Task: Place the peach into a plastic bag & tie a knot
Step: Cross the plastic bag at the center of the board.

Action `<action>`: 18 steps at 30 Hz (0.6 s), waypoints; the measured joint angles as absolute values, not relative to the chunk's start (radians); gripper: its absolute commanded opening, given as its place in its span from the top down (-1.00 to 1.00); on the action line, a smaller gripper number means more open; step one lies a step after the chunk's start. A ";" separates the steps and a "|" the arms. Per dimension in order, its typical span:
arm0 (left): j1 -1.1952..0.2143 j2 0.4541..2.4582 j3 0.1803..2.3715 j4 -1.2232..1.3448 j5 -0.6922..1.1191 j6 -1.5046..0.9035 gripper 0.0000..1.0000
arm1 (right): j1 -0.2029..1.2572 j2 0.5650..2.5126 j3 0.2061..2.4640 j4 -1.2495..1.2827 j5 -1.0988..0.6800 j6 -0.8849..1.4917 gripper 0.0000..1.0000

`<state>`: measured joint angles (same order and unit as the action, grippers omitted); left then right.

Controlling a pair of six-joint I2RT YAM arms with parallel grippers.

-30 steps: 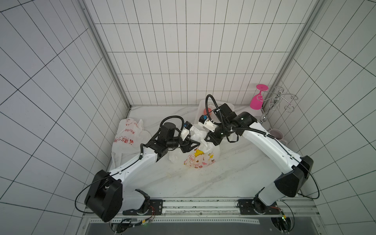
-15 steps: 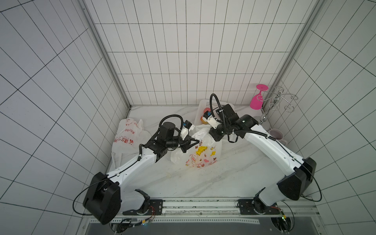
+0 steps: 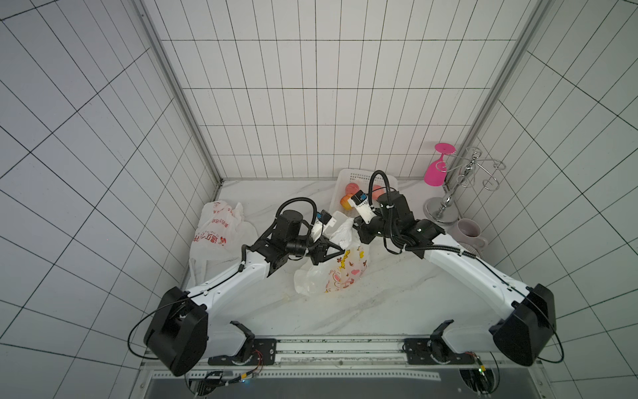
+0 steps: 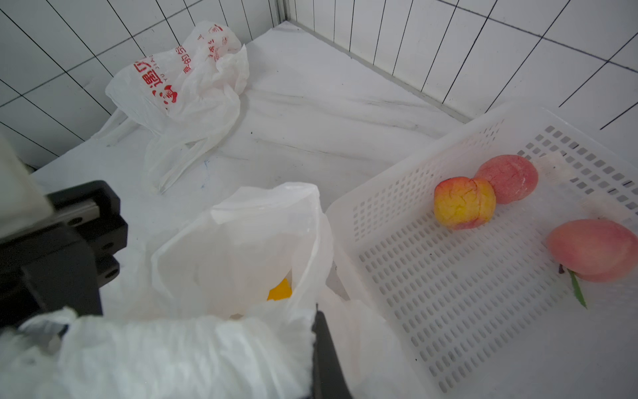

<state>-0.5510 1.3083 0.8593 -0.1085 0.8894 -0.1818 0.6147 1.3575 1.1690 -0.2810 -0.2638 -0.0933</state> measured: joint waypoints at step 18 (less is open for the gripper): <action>-0.404 1.266 0.975 0.105 0.913 -0.351 -0.04 | 0.595 1.250 0.915 0.081 -0.379 -0.162 0.97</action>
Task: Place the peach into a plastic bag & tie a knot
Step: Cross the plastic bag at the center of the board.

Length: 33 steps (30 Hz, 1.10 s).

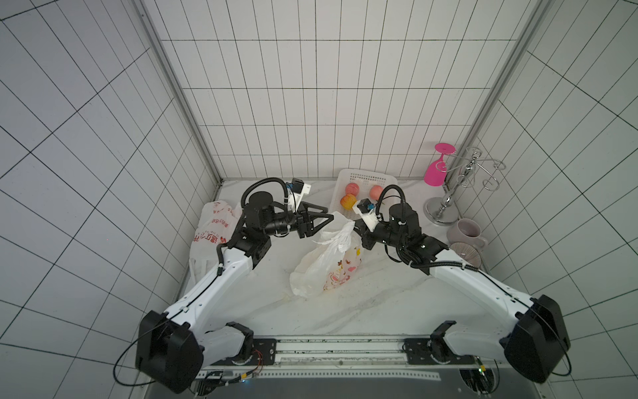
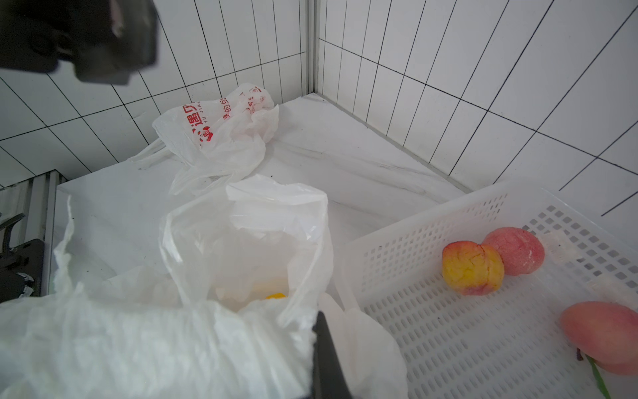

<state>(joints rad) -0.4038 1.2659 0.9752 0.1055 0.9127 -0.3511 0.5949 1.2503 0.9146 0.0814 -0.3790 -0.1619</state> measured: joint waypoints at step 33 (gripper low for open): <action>-0.536 1.394 0.832 0.342 0.929 -0.427 -0.19 | 0.582 1.374 0.886 0.364 -0.548 -0.064 0.36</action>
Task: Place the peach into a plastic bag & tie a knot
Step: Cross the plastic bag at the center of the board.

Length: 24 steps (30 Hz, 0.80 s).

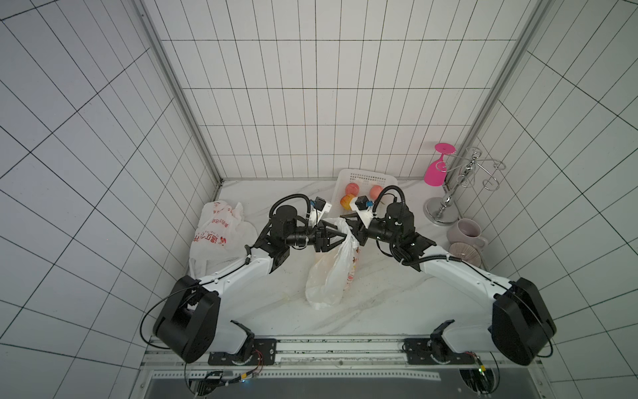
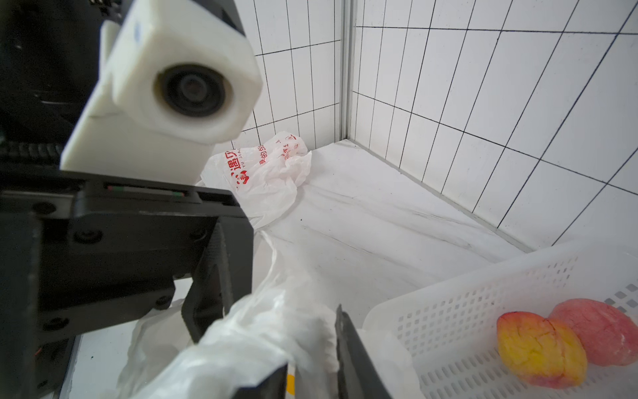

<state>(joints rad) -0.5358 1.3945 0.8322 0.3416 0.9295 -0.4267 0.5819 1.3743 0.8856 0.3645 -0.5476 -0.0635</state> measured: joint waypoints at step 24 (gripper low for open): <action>-0.411 1.217 0.851 0.145 0.871 -0.356 0.08 | 0.576 1.407 0.886 0.415 -0.585 -0.004 0.67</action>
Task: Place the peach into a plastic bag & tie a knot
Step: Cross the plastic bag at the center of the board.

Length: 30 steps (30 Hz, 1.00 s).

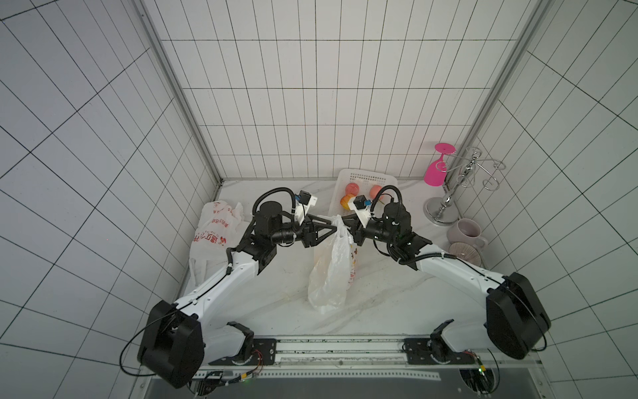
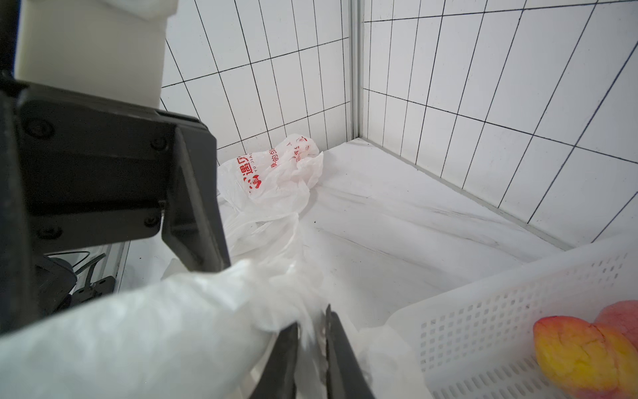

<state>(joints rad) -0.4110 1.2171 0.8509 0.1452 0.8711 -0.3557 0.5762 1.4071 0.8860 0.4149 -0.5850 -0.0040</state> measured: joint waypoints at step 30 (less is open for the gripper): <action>-0.438 1.313 0.809 0.243 0.863 -0.434 -0.42 | 0.655 1.470 0.886 0.415 -0.691 0.019 0.30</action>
